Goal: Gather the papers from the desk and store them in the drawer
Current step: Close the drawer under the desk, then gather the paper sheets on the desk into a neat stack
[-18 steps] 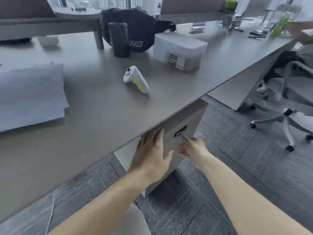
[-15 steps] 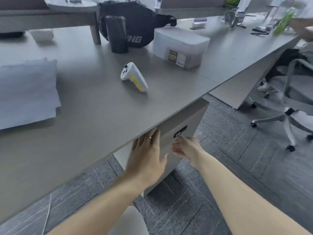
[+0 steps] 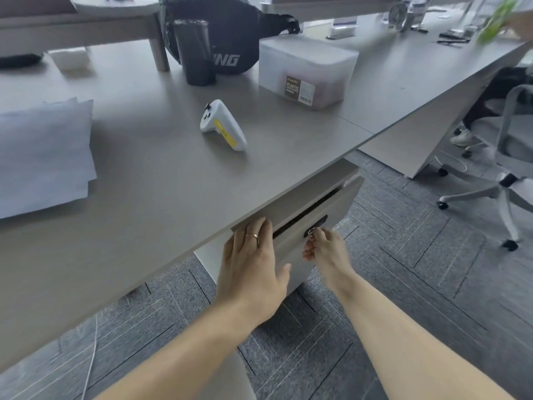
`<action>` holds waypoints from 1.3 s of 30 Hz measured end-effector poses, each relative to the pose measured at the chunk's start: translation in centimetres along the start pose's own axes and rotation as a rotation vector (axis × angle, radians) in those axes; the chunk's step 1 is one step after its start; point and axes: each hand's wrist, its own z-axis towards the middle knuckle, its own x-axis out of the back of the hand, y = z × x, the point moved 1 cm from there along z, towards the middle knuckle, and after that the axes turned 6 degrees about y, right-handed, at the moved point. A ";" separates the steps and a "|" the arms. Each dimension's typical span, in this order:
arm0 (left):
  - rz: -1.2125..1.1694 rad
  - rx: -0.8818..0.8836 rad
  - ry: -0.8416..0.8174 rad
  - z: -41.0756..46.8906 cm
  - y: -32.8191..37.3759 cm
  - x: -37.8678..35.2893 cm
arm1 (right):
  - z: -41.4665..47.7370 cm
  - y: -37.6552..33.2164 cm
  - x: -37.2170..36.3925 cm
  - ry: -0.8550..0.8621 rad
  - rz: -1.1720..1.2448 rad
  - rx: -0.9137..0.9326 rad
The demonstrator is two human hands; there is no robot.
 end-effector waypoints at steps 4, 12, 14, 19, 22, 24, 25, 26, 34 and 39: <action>-0.027 -0.016 0.003 -0.6 0.9 0.4 | -2.1 2.3 4.7 0.021 -0.009 -0.001; -0.090 -0.150 -0.052 -4.2 5.1 0.5 | -6.9 6.1 13.3 0.131 -0.010 -0.063; -0.113 -0.172 -0.061 -4.8 6.2 0.7 | -8.1 6.7 15.2 0.161 -0.036 -0.078; -0.141 -0.223 -0.062 -6.4 8.2 1.0 | -9.9 7.5 18.2 0.202 -0.044 -0.137; -0.150 -0.236 -0.054 -6.6 8.4 1.3 | -10.2 7.5 18.8 0.204 -0.039 -0.204; -0.158 -0.253 -0.048 -6.2 8.3 2.0 | -10.3 6.7 19.2 0.259 -0.162 -0.208; -0.169 -0.263 -0.041 -5.9 8.1 2.6 | -10.3 5.6 19.5 0.317 -0.272 -0.160; -0.185 -0.274 -0.028 -5.5 7.8 3.4 | -10.4 4.0 19.6 0.383 -0.332 -0.068; -0.258 -0.197 0.313 -1.5 -0.4 14.7 | -13.1 -13.6 7.4 0.137 -0.416 0.708; -0.024 0.136 0.458 -3.0 -15.2 22.3 | -16.5 -18.6 -7.6 -0.195 -0.452 0.845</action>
